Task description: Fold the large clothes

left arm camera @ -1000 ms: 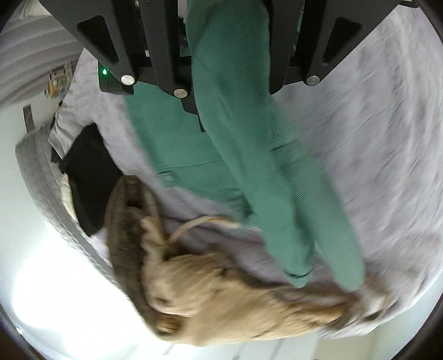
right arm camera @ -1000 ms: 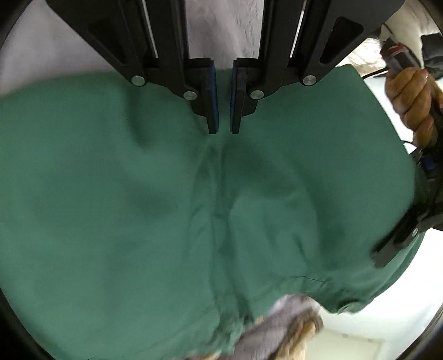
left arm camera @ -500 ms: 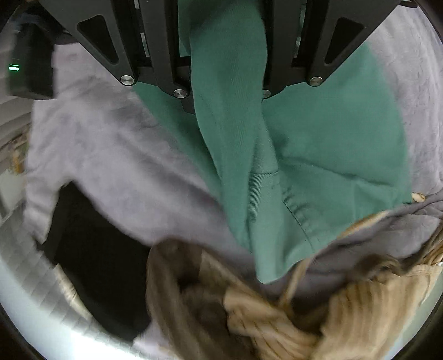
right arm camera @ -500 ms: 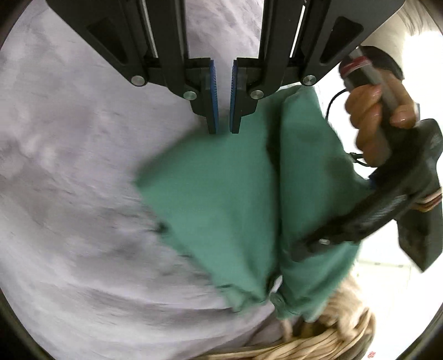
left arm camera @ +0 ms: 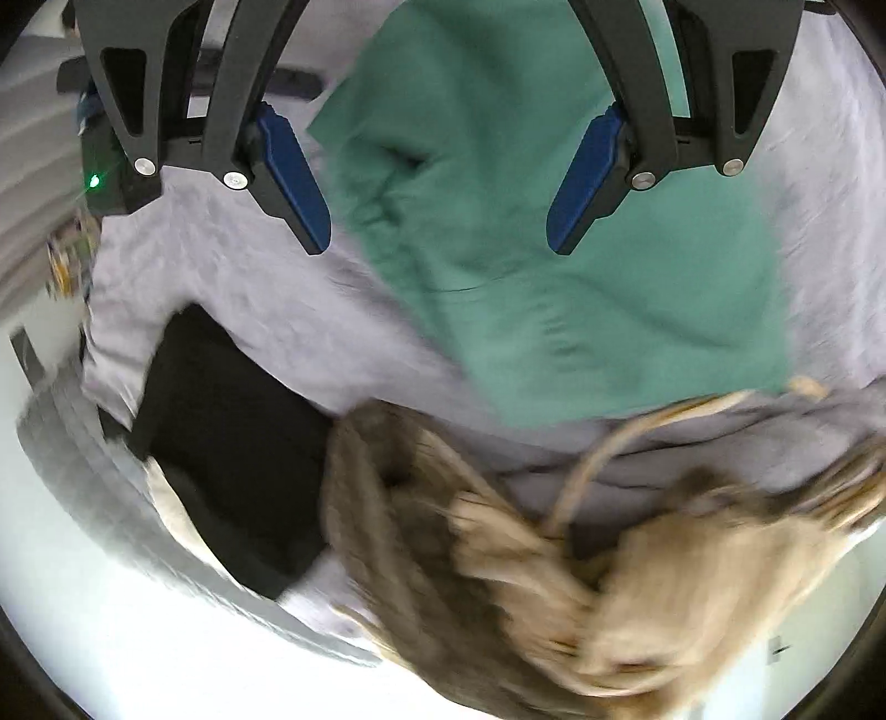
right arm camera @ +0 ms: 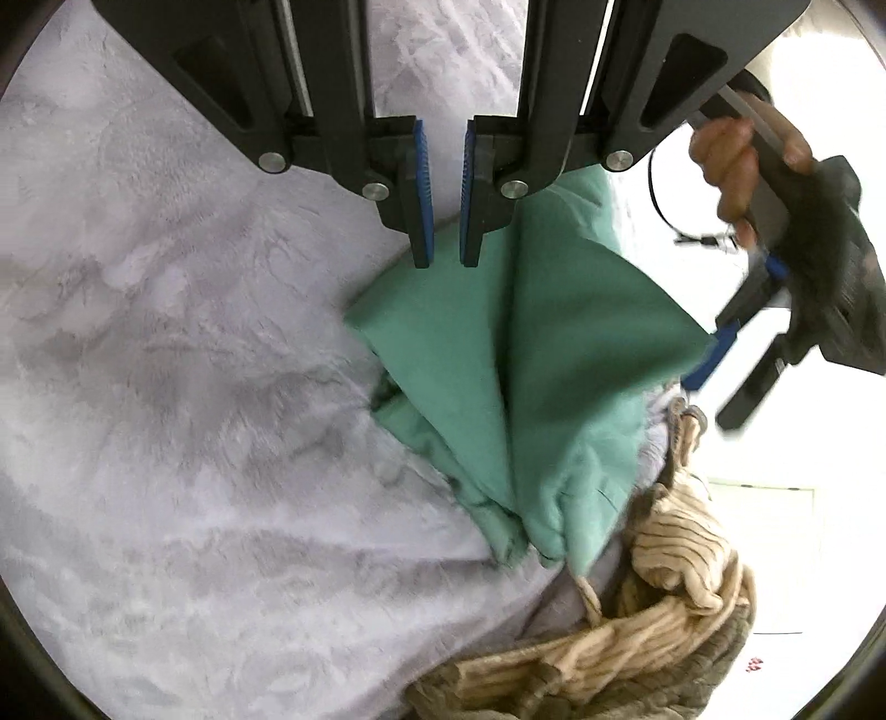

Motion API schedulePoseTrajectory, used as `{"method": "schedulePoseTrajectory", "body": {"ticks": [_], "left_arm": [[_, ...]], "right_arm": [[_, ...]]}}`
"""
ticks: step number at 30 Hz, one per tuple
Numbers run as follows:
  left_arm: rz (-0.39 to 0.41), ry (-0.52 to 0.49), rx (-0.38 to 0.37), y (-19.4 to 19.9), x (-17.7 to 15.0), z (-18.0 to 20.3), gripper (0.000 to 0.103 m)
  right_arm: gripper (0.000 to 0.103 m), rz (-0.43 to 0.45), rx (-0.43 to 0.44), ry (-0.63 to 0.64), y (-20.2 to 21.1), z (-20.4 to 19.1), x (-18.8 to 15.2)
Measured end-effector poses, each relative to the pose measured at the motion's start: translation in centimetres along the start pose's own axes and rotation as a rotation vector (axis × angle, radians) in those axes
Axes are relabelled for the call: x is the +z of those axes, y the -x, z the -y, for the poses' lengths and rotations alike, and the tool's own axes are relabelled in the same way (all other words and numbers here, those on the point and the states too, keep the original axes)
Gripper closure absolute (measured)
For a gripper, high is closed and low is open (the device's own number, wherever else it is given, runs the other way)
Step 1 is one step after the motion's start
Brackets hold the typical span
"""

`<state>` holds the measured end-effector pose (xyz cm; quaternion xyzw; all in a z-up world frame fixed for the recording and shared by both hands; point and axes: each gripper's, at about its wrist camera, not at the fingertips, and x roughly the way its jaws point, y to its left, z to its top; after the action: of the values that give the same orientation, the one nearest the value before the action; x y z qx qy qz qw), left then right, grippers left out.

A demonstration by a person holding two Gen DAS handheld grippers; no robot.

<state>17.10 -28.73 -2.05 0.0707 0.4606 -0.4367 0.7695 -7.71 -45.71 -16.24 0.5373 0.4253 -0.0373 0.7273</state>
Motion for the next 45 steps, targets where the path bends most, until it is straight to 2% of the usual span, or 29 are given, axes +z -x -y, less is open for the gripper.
{"method": "schedulePoseTrajectory", "body": {"ticks": [1, 2, 3, 7, 11, 14, 15, 17, 20, 22, 24, 25, 27, 31, 35, 37, 38, 39, 41, 43, 44, 45], "left_arm": [[0.0, 0.035, 0.018, 0.5, -0.2, -1.4, 0.022], [-0.007, 0.06, 0.039, 1.0, -0.7, -2.6, 0.022], [-0.023, 0.097, 0.085, 1.3, -1.6, -4.4, 0.022], [-0.12, 0.229, 0.215, 1.3, -5.7, -9.6, 0.022], [-0.176, 0.304, 0.245, 0.9, -9.4, -11.8, 0.022], [-0.174, 0.353, 0.221, 0.8, -11.0, -12.0, 0.022], [-0.17, 0.359, 0.218, 0.9, -11.1, -11.9, 0.022], [-0.161, 0.345, 0.225, 1.0, -11.4, -11.6, 0.022], [-0.158, 0.302, 0.226, 0.9, -11.9, -11.7, 0.02], [-0.162, 0.294, 0.233, 0.7, -11.9, -12.0, 0.013], [-0.164, 0.302, 0.214, 0.6, -12.0, -12.3, 0.013], [-0.168, 0.311, 0.206, 0.4, -12.2, -12.3, 0.013], [-0.177, 0.316, 0.206, 0.2, -12.6, -12.3, 0.013], [-0.19, 0.296, 0.223, 0.7, -12.2, -12.2, 0.013], [-0.181, 0.27, 0.251, 2.5, -11.7, -12.0, 0.013], [-0.163, 0.255, 0.249, 3.9, -11.9, -11.8, 0.013], [-0.158, 0.241, 0.248, 4.4, -12.2, -11.5, 0.013], [-0.155, 0.215, 0.248, 4.9, -12.7, -11.1, 0.013], [-0.164, 0.177, 0.235, 5.4, -13.6, -10.2, 0.013], [-0.194, 0.152, 0.2, 5.3, -14.8, -9.1, 0.013], [-0.22, 0.14, 0.181, 4.8, -15.5, -8.4, 0.013], [-0.243, 0.124, 0.177, 4.0, -16.1, -7.7, 0.013]], "right_arm": [[0.057, 0.015, -0.006, 0.005, 0.3, -0.4, 0.1], [0.037, 0.046, -0.017, 0.019, 0.9, -0.9, 0.1], [0.035, 0.066, -0.03, 0.038, 1.3, -1.6, 0.1], [0.035, 0.107, -0.102, 0.198, 1.8, -5.9, 0.7], [0.034, 0.041, -0.17, 0.385, -0.5, -10.9, 0.6], [0.035, -0.01, -0.281, 0.462, -4.0, -12.7, 0.1], [0.051, -0.001, -0.293, 0.459, -4.6, -12.9, 0.2], [0.087, 0.057, -0.282, 0.403, -4.1, -12.3, 0.9], [0.09, 0.131, -0.256, 0.207, -2.4, -8.5, 1.7], [0.09, 0.108, -0.216, 0.02, -1.9, -4.0, 1.6], [0.09, 0.052, -0.137, -0.185, -2.5, 1.1, 0.6], [0.09, 0.045, -0.107, -0.236, -2.6, 2.5, -0.1], [0.09, 0.045, -0.113, -0.241, -2.2, 3.1, -0.8], [0.09, 0.048, -0.187, -0.131, 0.2, 1.2, -1.7], [0.086, 0.112, -0.196, 0.071, 3.3, -3.1, -0.6], [0.07, 0.118, -0.198, 0.17, 3.9, -5.2, -0.3], [0.042, 0.113, -0.205, 0.23, 3.7, -6.4, 0.0], [0.03, 0.111, -0.21, 0.285, 3.5, -7.3, 0.0], [0.03, 0.078, -0.276, 0.408, 1.8, -9.3, 0.3], [0.031, 0.053, -0.346, 0.476, 0.1, -10.0, 0.3], [0.034, 0.034, -0.376, 0.52, -1.0, -10.3, 0.4], [0.041, 0.027, -0.399, 0.539, -1.5, -10.3, 0.3]]}}
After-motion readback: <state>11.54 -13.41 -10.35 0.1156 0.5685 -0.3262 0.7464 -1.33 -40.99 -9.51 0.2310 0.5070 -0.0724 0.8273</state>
